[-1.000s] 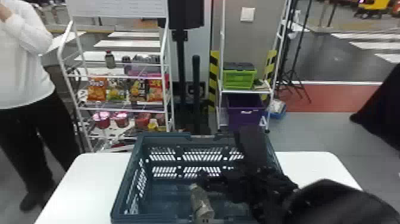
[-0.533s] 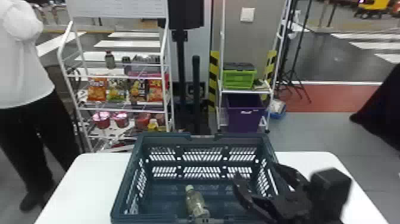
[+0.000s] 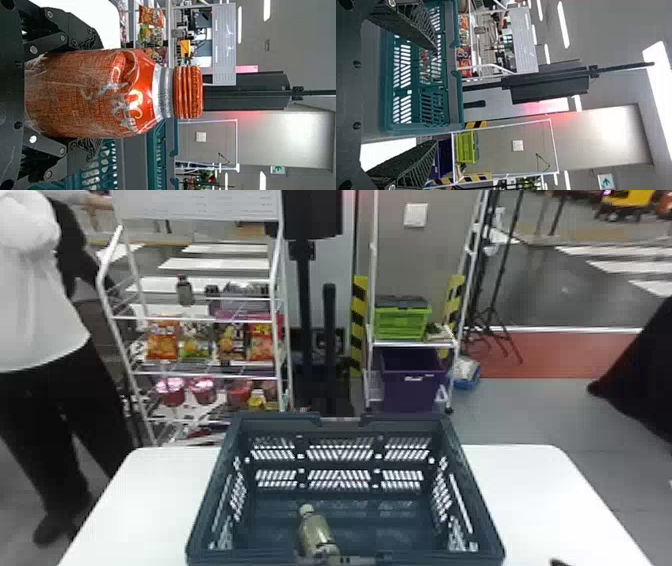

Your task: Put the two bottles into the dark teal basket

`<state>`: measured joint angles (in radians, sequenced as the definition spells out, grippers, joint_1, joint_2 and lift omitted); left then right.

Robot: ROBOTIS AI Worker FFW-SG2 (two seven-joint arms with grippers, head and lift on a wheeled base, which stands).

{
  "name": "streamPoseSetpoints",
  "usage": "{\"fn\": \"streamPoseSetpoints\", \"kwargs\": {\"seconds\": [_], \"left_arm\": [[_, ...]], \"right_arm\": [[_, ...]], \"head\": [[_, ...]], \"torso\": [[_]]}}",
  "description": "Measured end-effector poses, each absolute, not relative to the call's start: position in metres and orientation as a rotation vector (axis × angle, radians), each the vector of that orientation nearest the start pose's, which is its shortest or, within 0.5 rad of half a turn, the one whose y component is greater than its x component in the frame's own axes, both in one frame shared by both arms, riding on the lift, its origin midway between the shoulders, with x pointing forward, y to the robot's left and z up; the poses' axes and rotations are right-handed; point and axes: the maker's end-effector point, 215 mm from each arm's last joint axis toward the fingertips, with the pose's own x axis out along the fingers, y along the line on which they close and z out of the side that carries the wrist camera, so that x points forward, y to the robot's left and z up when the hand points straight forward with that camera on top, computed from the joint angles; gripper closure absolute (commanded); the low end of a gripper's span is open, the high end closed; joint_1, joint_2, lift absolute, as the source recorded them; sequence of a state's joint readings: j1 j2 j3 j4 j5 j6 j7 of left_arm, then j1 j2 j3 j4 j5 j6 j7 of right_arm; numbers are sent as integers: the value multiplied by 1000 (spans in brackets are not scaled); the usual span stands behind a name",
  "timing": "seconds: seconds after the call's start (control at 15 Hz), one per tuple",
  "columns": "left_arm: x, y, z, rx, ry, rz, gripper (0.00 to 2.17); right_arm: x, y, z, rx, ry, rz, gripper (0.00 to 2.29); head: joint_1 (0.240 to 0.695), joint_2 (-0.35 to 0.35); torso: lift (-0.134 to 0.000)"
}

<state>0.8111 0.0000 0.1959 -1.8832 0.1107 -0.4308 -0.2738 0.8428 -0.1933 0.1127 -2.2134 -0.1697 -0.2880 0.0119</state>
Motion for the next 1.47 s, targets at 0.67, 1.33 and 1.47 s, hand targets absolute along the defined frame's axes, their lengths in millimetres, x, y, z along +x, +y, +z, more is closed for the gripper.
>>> {"fn": "streamPoseSetpoints", "kwargs": {"seconds": [0.67, 1.33, 1.47], "left_arm": [[323, 282, -385, 79, 82, -104, 2145], [432, 272, -247, 213, 123, -187, 2145], [459, 255, -234, 213, 161, -228, 2142]], "right_arm": [[284, -210, -355, 160, -18, 155, 63], [289, -217, -391, 166, 93, 160, 73], [288, -217, -396, 168, 104, 154, 76]], "head": [[499, 0], [499, 0], [499, 0]], "torso": [[0], [0], [0]]}}
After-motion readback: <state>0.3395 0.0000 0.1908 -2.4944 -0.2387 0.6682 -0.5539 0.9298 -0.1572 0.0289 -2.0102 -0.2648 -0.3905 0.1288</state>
